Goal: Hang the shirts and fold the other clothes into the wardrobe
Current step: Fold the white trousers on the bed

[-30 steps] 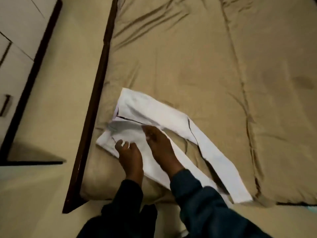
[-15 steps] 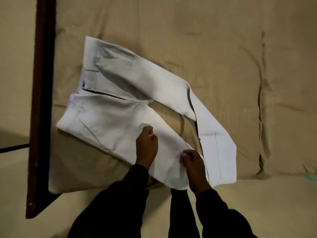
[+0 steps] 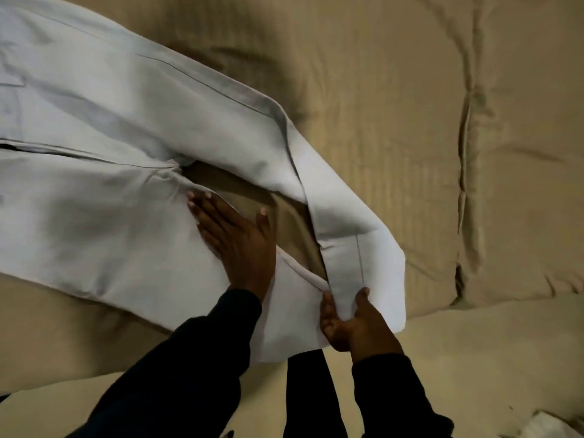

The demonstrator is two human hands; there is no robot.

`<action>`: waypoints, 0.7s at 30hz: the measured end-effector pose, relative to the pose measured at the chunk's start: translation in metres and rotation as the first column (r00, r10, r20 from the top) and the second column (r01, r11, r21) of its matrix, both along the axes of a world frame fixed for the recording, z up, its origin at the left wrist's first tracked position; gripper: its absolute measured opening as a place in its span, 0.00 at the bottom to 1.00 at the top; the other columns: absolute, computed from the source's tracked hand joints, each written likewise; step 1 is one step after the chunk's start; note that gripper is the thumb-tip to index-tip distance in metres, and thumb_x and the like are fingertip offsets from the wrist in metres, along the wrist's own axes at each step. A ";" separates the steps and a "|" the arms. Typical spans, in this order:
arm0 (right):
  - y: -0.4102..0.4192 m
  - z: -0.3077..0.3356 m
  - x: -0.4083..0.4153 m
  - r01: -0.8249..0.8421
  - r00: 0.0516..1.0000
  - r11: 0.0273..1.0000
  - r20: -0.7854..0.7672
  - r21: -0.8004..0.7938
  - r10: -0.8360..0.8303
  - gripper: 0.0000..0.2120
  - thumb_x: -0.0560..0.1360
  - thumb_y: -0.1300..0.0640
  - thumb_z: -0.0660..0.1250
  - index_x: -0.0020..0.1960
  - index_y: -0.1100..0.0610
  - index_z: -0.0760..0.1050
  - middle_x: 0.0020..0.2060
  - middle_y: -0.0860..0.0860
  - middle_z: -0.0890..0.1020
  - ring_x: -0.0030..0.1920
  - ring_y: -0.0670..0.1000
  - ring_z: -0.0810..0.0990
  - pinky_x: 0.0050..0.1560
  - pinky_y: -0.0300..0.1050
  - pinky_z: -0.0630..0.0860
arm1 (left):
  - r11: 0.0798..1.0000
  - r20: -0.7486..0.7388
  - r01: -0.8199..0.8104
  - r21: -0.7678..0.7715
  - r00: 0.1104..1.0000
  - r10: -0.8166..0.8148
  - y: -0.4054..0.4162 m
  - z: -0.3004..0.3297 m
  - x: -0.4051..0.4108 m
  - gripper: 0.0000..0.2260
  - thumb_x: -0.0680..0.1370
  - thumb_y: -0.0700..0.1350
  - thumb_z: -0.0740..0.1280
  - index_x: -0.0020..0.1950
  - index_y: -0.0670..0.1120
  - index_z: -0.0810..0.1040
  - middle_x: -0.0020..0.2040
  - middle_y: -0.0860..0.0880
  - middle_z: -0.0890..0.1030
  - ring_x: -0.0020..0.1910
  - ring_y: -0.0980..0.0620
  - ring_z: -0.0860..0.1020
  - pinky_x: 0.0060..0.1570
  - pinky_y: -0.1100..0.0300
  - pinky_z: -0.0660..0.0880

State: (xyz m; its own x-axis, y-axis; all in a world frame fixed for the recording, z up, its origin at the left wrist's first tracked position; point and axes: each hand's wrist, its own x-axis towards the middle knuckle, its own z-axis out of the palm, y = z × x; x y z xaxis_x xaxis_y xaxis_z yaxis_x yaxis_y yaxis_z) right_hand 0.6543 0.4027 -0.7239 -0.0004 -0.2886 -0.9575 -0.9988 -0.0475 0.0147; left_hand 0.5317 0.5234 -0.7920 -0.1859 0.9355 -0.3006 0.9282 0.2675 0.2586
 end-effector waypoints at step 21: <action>0.102 -0.003 0.147 -0.626 0.556 0.778 0.730 0.052 0.398 0.05 0.82 0.60 0.63 0.54 0.59 0.77 0.37 0.50 0.81 0.34 0.47 0.78 0.31 0.38 0.70 | 0.950 0.417 -0.157 0.270 0.908 0.031 0.025 0.013 0.133 0.21 0.74 0.47 0.67 0.61 0.35 0.70 0.60 0.35 0.74 0.57 0.34 0.74 0.61 0.41 0.71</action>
